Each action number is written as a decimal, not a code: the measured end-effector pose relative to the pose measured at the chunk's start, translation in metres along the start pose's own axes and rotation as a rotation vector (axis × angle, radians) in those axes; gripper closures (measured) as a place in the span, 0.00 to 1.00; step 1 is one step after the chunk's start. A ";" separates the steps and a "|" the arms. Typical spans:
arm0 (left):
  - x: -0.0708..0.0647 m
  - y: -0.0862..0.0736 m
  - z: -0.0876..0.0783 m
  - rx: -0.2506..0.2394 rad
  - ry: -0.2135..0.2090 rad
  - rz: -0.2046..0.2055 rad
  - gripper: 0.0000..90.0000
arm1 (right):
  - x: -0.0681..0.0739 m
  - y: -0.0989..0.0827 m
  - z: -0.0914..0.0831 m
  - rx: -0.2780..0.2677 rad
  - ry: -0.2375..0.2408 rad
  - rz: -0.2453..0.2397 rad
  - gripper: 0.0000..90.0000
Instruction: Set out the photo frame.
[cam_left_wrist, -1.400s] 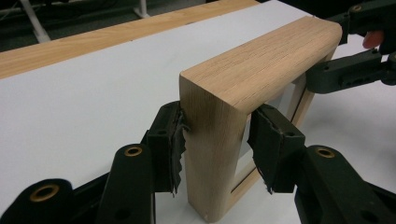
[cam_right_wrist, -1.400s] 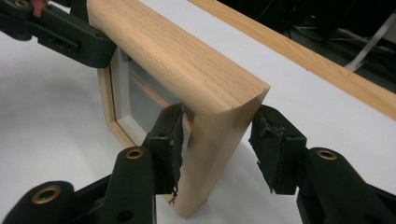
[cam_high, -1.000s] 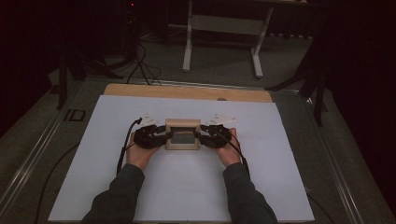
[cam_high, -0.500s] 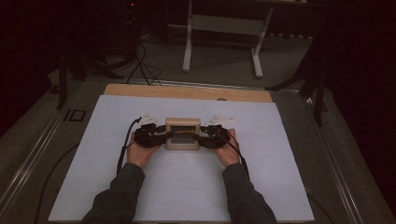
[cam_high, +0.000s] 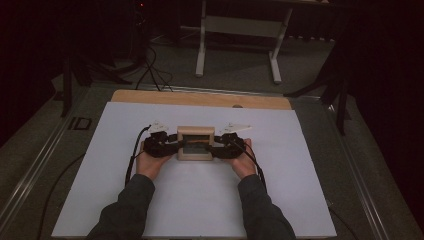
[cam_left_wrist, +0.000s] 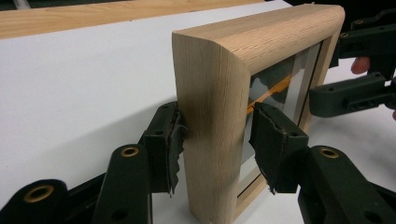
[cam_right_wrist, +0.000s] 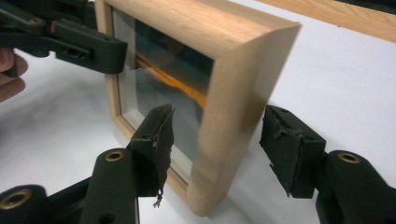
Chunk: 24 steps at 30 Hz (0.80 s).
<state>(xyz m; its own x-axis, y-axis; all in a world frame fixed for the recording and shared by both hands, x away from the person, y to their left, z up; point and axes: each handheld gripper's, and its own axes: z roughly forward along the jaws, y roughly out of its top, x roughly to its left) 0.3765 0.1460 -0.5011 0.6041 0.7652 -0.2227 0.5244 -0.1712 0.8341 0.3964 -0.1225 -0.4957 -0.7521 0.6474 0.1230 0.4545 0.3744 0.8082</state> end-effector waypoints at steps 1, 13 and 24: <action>0.000 0.000 0.000 0.001 -0.003 -0.001 0.59 | 0.001 0.000 0.000 0.000 -0.001 -0.006 0.47; 0.003 0.001 0.000 0.004 -0.012 -0.031 0.57 | 0.001 0.000 0.001 0.012 -0.005 -0.020 0.48; -0.003 0.002 -0.009 0.007 -0.016 -0.016 0.47 | 0.000 0.000 -0.007 0.015 -0.017 -0.024 0.45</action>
<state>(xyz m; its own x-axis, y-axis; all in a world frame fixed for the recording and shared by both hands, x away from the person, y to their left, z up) 0.3701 0.1488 -0.4940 0.6052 0.7579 -0.2436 0.5378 -0.1635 0.8271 0.3934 -0.1273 -0.4917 -0.7545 0.6496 0.0939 0.4437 0.3994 0.8022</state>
